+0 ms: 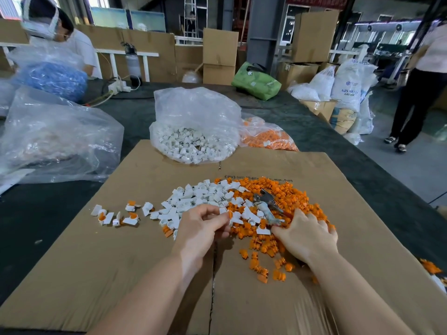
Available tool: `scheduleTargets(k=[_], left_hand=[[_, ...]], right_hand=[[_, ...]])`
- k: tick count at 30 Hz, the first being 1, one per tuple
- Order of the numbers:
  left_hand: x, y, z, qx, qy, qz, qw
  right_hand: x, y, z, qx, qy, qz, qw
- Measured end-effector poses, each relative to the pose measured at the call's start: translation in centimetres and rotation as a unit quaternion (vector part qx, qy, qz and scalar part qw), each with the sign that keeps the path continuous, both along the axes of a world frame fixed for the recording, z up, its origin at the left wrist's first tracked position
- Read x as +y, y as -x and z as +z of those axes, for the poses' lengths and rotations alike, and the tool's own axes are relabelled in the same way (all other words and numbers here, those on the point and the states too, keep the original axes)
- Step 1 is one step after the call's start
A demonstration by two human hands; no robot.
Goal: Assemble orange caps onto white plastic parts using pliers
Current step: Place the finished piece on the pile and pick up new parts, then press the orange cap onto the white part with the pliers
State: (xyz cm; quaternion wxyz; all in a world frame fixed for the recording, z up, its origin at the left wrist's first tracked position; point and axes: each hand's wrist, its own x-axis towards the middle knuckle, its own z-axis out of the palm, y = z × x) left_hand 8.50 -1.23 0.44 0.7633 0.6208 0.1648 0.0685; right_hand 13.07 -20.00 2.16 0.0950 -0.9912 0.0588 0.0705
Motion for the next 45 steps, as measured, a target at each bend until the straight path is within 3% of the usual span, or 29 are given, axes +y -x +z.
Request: scheduleTargets(k=[5, 14, 16, 20, 25, 33, 45], left_hand=[[0.1, -0.2, 0.2, 0.006, 0.001, 0.007, 1.000], [0.8, -1.1, 1.2, 0.017, 0.043, 0.031, 0.998], [1.1, -1.3, 1.7, 0.022, 0.092, 0.032, 0.995], [1.7, -1.9, 2.5, 0.036, 0.151, 0.038, 0.987], [2.5, -2.3, 2.7, 0.057, 0.142, 0.058, 0.987], [2.6, -2.6, 2.6, 0.072, 0.124, 0.081, 0.986], [2.1, -2.3, 1.9, 0.075, 0.171, 0.092, 0.978]], right_hand=[[0.1, -0.5, 0.0, 0.002, 0.030, 0.027, 0.999], [1.4, 0.5, 1.5, -0.153, -0.011, 0.099, 0.983], [1.9, 0.9, 2.5, -0.125, -0.110, 0.142, 0.976], [3.3, 2.1, 3.7, 0.043, -0.318, 0.187, 0.928], [3.9, 2.7, 4.0, 0.128, -0.405, 0.166, 0.890], [4.6, 2.9, 3.7, 0.166, -0.399, 0.162, 0.887], [5.0, 3.4, 3.6, 0.088, -0.319, 0.208, 0.921]])
